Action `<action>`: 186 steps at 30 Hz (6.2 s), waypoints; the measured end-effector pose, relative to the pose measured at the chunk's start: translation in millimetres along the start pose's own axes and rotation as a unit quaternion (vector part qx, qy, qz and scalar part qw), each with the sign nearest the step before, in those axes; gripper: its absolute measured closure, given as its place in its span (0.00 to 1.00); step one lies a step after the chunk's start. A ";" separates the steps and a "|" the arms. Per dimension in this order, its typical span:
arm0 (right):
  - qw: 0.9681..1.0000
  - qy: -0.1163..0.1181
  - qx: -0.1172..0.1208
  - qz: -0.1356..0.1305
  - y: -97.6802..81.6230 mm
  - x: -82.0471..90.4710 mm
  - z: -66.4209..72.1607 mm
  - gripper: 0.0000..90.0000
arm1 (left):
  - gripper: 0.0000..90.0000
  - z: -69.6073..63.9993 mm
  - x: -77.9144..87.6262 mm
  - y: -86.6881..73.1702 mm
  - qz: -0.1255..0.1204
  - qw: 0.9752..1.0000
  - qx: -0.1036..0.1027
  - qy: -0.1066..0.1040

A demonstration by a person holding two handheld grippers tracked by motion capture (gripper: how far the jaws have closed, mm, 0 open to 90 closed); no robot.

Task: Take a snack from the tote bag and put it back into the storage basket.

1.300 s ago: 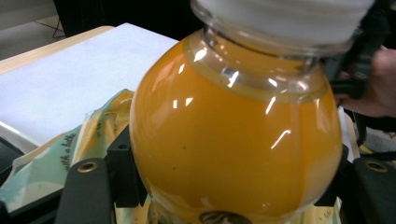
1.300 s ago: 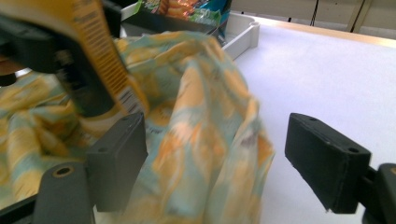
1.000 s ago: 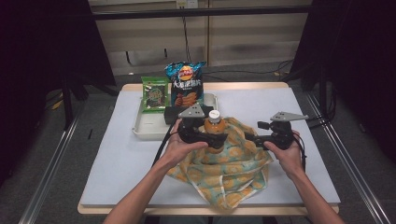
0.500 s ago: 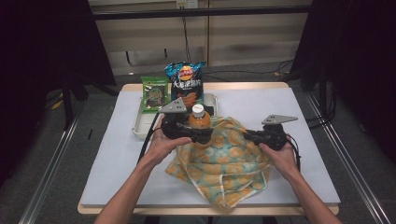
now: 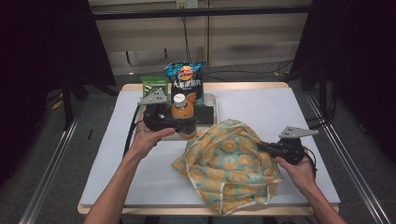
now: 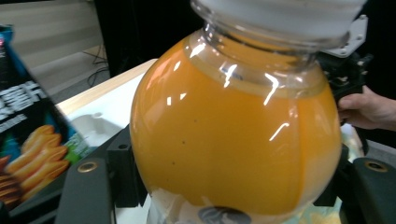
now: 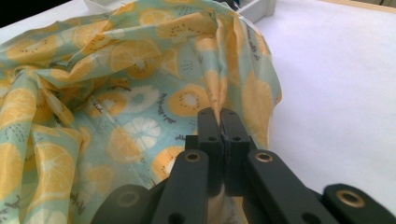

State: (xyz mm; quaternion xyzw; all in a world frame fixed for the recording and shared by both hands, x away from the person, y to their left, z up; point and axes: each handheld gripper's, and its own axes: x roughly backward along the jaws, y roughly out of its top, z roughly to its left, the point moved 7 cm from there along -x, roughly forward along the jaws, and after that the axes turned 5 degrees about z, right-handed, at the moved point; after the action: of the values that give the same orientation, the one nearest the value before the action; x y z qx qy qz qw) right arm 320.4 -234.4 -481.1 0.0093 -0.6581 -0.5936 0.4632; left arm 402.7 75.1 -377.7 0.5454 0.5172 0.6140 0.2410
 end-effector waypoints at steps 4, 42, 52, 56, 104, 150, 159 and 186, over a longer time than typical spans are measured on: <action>1.000 -0.003 -0.005 -0.002 -4.0 5.6 -2.7 0.99 | 0.35 8.0 6.4 -3.3 0.002 1.000 0.003 0.009; 0.997 -0.023 -0.029 -0.068 -5.5 39.1 10.4 0.44 | 0.35 63.3 40.4 -26.5 0.005 0.998 0.026 0.053; 0.997 -0.016 -0.028 -0.069 -7.1 38.7 15.8 0.43 | 0.35 83.2 48.5 -34.1 0.009 0.997 0.030 0.075; 0.997 -0.013 -0.027 -0.066 -7.6 36.0 17.2 0.42 | 0.35 91.7 53.5 -38.0 0.010 0.996 0.032 0.083; 0.999 -0.010 -0.023 -0.046 -13.7 27.9 15.6 0.40 | 0.34 149.3 30.1 -97.7 0.053 0.987 0.061 0.139; 0.999 -0.002 -0.026 -0.038 -18.3 24.0 15.2 0.38 | 0.33 134.3 30.1 -91.0 0.024 0.946 0.155 0.282; 0.999 -0.003 -0.026 -0.039 -16.7 23.2 14.1 0.38 | 0.34 137.2 36.7 -86.4 0.016 0.956 0.160 0.244; 0.999 -0.005 -0.029 -0.033 -18.0 20.1 11.9 0.37 | 0.34 157.0 26.0 -86.0 0.059 0.990 0.060 0.110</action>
State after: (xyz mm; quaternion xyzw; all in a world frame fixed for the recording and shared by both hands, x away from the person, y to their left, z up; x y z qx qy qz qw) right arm 291.8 -241.8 -481.7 0.0146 -0.6425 -0.6270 0.4403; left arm 516.4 185.9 -464.4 0.5171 0.5434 0.6516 0.1132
